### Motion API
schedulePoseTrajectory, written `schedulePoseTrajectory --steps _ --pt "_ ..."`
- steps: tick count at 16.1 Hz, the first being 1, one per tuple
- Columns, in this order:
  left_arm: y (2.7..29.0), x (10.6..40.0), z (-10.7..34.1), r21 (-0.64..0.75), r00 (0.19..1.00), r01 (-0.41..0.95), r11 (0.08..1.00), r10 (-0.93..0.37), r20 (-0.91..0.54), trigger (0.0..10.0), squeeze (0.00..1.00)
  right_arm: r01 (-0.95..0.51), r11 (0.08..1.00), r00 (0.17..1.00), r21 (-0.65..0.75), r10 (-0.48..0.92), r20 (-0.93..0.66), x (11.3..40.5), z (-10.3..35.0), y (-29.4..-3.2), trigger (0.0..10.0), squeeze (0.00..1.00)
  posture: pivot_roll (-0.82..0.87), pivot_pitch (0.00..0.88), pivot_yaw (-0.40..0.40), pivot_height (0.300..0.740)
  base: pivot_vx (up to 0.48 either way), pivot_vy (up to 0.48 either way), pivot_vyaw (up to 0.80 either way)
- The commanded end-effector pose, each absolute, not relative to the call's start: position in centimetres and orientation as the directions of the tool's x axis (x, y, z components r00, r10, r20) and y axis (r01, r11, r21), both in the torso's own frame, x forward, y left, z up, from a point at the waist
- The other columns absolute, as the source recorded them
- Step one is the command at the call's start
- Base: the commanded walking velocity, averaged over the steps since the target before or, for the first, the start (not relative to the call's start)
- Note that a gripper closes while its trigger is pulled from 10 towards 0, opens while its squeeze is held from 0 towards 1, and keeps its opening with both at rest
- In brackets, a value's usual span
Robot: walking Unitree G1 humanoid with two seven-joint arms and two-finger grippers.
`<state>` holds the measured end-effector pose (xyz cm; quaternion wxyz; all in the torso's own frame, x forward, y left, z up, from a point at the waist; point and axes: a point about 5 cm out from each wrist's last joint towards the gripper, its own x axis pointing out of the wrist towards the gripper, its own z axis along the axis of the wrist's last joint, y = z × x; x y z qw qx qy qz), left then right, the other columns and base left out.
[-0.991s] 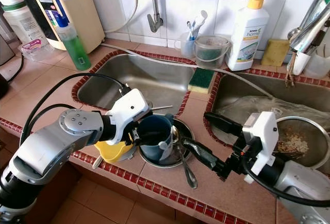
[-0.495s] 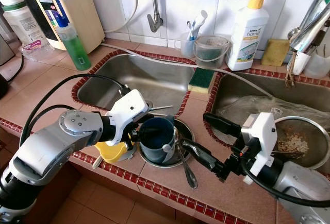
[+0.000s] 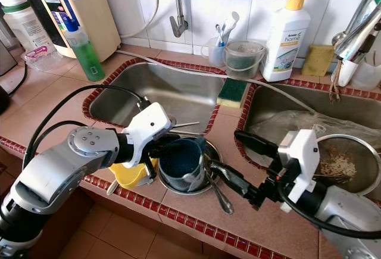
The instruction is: Kitchen organization
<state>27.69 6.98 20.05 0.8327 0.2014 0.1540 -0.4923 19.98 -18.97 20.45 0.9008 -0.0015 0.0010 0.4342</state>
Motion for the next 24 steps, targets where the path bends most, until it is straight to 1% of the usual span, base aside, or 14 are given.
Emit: schedulePoseTrajectory --steps 1,13,15,16,20,22,24 --pt "7.4 27.8 20.4 0.194 0.482 0.875 0.445 -0.752 -0.449 0.0 0.0 -0.795 0.606 0.606 -0.014 0.795 0.008 19.9 20.8 -18.5 10.0 0.0 -0.19 0.082 0.101 0.74 0.0 0.0 0.0" --pt "7.4 27.9 20.7 0.2 0.479 0.877 0.437 -0.758 -0.443 0.0 0.0 -0.795 0.606 0.606 -0.024 0.795 0.019 20.2 21.1 -18.4 10.0 0.0 -0.19 0.071 0.106 0.74 0.0 0.0 0.0" --pt "7.4 28.2 20.9 0.211 0.49 0.871 0.445 -0.751 -0.443 0.0 0.0 -0.799 0.601 0.6 -0.024 0.8 0.026 20.3 21.2 -18.2 10.0 0.0 -0.19 0.063 0.106 0.74 0.0 0.0 0.0" --pt "7.5 28.3 21.0 0.213 0.492 0.869 0.446 -0.746 -0.449 10.0 0.0 -0.8 0.6 0.599 -0.024 0.8 0.026 20.3 21.2 -18.2 10.0 0.0 -0.19 0.06 0.107 0.74 0.0 0.0 0.0" --pt "8.3 28.4 21.6 0.228 0.484 0.875 0.428 -0.74 -0.467 10.0 0.0 -0.802 0.596 0.596 -0.026 0.803 0.025 20.3 21.1 -18.1 10.0 0.0 -0.19 0.052 0.108 0.74 0.0 0.0 0.0" --pt "8.7 28.3 22.4 0.206 0.459 0.888 0.412 -0.758 -0.463 10.0 0.0 -0.804 0.594 0.593 -0.027 0.805 0.026 20.4 21.1 -18.1 10.0 0.0 -0.19 0.047 0.109 0.74 0.0 0.0 0.0" --pt "8.8 28.3 22.9 0.189 0.452 0.891 0.412 -0.773 -0.445 10.0 0.0 -0.805 0.593 0.592 -0.027 0.805 0.028 20.4 21.1 -18.0 10.0 0.0 -0.18 0.045 0.11 0.74 0.0 0.0 0.0"
